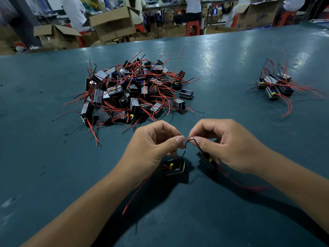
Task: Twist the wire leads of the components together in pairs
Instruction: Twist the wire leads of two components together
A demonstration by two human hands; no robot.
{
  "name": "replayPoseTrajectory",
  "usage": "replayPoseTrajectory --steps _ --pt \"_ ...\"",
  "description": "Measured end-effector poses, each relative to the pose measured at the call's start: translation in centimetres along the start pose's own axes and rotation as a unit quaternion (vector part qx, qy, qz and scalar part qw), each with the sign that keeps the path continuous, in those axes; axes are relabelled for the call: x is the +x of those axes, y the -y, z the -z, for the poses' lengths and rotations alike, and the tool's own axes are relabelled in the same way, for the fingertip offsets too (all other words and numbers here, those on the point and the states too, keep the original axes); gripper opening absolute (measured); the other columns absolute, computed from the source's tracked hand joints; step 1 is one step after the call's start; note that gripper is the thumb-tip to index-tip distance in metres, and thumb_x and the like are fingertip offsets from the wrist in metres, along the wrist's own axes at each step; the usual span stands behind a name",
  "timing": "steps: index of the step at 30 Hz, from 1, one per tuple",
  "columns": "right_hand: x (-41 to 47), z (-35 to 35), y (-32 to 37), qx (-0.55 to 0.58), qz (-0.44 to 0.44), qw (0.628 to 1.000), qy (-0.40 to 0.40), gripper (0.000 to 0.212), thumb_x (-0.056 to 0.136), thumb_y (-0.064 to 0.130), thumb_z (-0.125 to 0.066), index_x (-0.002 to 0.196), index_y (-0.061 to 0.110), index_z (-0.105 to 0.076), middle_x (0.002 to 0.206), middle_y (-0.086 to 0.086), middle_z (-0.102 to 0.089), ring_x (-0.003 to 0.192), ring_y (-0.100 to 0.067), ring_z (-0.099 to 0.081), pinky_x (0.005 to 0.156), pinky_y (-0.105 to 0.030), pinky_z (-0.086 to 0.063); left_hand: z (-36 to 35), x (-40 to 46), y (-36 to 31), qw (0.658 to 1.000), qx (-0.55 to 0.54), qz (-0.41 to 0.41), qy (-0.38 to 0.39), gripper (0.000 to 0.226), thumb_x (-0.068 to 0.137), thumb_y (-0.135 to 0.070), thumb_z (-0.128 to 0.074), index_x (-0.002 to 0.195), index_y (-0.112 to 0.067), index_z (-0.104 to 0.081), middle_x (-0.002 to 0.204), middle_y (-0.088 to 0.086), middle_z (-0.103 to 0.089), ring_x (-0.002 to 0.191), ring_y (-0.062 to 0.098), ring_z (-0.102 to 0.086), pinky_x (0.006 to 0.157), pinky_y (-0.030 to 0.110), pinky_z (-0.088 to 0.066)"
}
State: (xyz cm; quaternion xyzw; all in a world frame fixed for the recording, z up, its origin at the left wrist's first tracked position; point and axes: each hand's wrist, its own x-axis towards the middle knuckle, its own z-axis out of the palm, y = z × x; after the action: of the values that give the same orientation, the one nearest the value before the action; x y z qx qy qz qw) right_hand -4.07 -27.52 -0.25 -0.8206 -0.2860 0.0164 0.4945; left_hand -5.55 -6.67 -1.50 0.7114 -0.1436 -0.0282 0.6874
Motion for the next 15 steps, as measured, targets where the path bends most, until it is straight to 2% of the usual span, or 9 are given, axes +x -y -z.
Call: replayPoseTrajectory --steps 5,11,15 --pt "-0.1 -1.1 -0.2 0.005 -0.04 0.995 -0.096 0.017 0.089 0.015 -0.067 0.074 0.023 -0.066 0.058 0.011 -0.061 0.048 -0.002 -0.051 0.049 -0.012 -0.039 -0.2 -0.2 0.1 1.0 0.003 0.005 -0.004 0.012 0.081 -0.019 -0.075 0.083 -0.008 -0.069 0.077 0.01 -0.074 0.063 0.017 -0.062 0.062 0.023 -0.054" --pt "-0.3 -1.4 0.3 0.054 -0.032 0.995 -0.08 0.015 0.09 0.014 -0.064 0.077 0.022 -0.065 0.06 0.0 -0.064 0.038 -0.014 -0.054 0.042 -0.02 -0.042 -0.4 -0.2 0.3 1.0 0.015 0.01 0.004 0.017 0.076 -0.024 -0.08 0.078 -0.009 -0.073 0.071 0.007 -0.073 0.061 0.008 -0.063 0.057 0.018 -0.051" --pt "-0.2 -1.5 0.1 0.065 -0.028 0.995 -0.077 0.012 0.09 0.018 -0.065 0.078 0.021 -0.066 0.058 0.005 -0.059 0.044 -0.007 -0.05 0.046 -0.02 -0.042 -0.4 -0.2 0.2 1.0 0.017 0.006 -0.005 0.017 0.075 -0.027 -0.08 0.076 -0.01 -0.073 0.068 0.004 -0.071 0.056 0.01 -0.059 0.055 0.019 -0.049"
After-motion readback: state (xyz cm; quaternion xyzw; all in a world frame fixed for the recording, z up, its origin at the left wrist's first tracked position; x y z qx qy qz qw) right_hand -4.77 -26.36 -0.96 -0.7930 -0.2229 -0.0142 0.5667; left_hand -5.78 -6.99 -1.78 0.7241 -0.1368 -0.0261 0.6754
